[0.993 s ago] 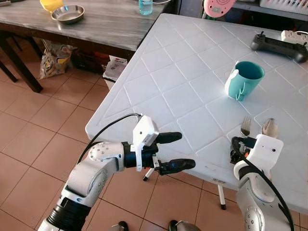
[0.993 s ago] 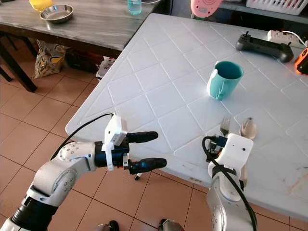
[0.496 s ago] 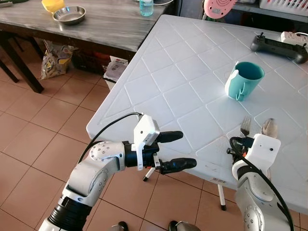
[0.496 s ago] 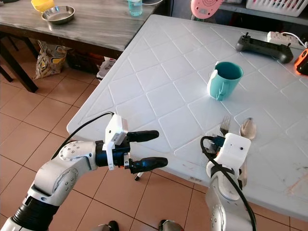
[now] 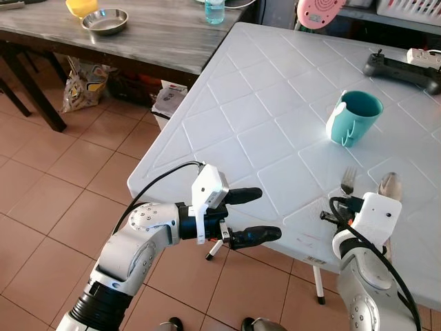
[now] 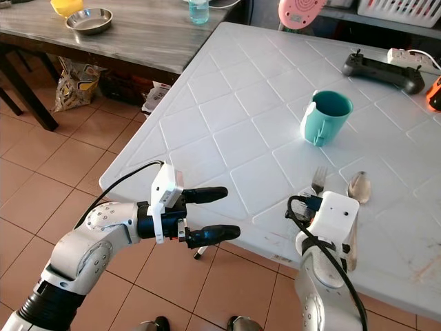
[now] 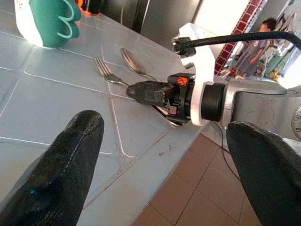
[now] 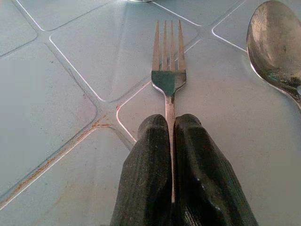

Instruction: Setting the table

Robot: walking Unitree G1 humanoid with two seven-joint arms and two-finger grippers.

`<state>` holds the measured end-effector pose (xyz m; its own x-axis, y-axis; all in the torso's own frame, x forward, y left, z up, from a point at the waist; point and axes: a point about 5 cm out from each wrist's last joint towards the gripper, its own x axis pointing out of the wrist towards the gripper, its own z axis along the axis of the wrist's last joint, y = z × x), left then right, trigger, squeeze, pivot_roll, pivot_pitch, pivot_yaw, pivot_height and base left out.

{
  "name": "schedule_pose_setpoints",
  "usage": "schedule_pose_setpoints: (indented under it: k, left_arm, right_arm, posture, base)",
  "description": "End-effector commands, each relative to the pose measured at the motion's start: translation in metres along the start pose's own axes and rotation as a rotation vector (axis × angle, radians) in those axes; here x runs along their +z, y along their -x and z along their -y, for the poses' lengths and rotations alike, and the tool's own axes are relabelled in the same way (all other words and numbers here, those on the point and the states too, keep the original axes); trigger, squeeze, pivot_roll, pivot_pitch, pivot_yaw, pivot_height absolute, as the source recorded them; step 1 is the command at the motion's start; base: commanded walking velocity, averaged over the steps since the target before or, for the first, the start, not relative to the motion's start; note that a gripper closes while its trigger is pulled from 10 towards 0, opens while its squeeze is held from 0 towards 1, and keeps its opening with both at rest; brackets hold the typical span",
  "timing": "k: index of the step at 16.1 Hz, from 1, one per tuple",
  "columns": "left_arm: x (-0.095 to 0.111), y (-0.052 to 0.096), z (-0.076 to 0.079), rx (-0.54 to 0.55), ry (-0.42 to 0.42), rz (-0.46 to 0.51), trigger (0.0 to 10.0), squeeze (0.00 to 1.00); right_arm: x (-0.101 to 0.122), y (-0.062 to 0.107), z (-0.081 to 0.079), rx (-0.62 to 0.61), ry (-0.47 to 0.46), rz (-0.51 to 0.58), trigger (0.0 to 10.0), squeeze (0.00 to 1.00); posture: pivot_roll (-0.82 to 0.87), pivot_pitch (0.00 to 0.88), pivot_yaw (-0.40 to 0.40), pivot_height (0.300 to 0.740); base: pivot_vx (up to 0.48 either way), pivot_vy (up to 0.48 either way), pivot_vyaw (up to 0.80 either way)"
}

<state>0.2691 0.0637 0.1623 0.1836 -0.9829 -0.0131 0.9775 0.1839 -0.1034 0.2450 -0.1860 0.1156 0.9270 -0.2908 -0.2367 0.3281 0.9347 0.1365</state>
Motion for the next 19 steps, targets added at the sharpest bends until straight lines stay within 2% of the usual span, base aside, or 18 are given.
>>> schedule_pose_setpoints:
  k: [1, 7, 9, 11, 14, 15, 16, 17, 19]
  left_arm:
    - [0.000, -0.002, 0.001, -0.018, -0.011, -0.010, 10.0, 0.00]
    - [0.000, -0.001, -0.008, 0.061, -0.001, 0.017, 10.0, 0.00]
    - [0.005, 0.000, -0.015, 0.124, 0.025, 0.065, 10.0, 0.00]
    - [0.000, 0.001, -0.021, 0.169, 0.016, 0.057, 10.0, 0.00]
    - [-0.003, 0.003, -0.031, 0.301, -0.010, 0.083, 10.0, 0.00]
    - [0.001, 0.005, -0.037, 0.377, -0.026, 0.130, 10.0, 0.00]
    - [0.003, 0.006, -0.039, 0.404, -0.037, 0.146, 10.0, 0.00]
    - [0.010, 0.010, -0.045, 0.479, -0.046, 0.180, 10.0, 0.00]
    - [0.014, 0.016, -0.054, 0.584, -0.064, 0.203, 10.0, 0.00]
  right_arm:
    - [-0.034, 0.004, 0.006, -0.038, -0.016, -0.169, 0.0, 0.00]
    - [-0.034, 0.007, 0.009, -0.015, -0.001, -0.150, 0.0, 0.00]
    - [-0.023, 0.007, 0.007, 0.014, 0.068, -0.099, 0.0, 0.00]
    - [-0.015, 0.009, 0.004, 0.044, 0.101, -0.052, 0.0, 0.00]
    - [-0.001, 0.015, -0.001, 0.101, 0.146, 0.060, 0.0, 0.00]
    - [0.003, 0.017, -0.003, 0.122, 0.156, 0.088, 0.0, 0.00]
    - [0.004, 0.018, -0.004, 0.128, 0.161, 0.096, 0.0, 0.00]
    - [0.012, 0.020, -0.007, 0.134, 0.214, 0.159, 0.0, 0.00]
    - [0.023, 0.023, -0.006, 0.108, 0.235, 0.240, 0.0, 0.00]
  posture:
    - [0.00, 0.196, 0.011, 0.740]
    - [0.01, 0.178, 0.010, 0.740]
    - [0.01, 0.171, 0.006, 0.740]
    - [0.01, 0.163, 0.005, 0.740]
    - [0.01, 0.157, 0.005, 0.740]
    - [0.01, 0.155, 0.006, 0.740]
    - [0.01, 0.154, 0.009, 0.740]
    - [0.01, 0.153, 0.009, 0.740]
    - [0.01, 0.147, 0.005, 0.740]
  base:
    - [0.000, 0.000, 0.00]
    - [0.000, 0.000, 0.00]
    - [0.000, 0.000, 0.00]
    - [0.000, 0.000, 0.00]
    - [0.000, 0.000, 0.00]
    - [0.000, 0.000, 0.00]
    - [0.000, 0.000, 0.00]
    - [0.000, 0.000, 0.00]
    - [0.000, 0.000, 0.00]
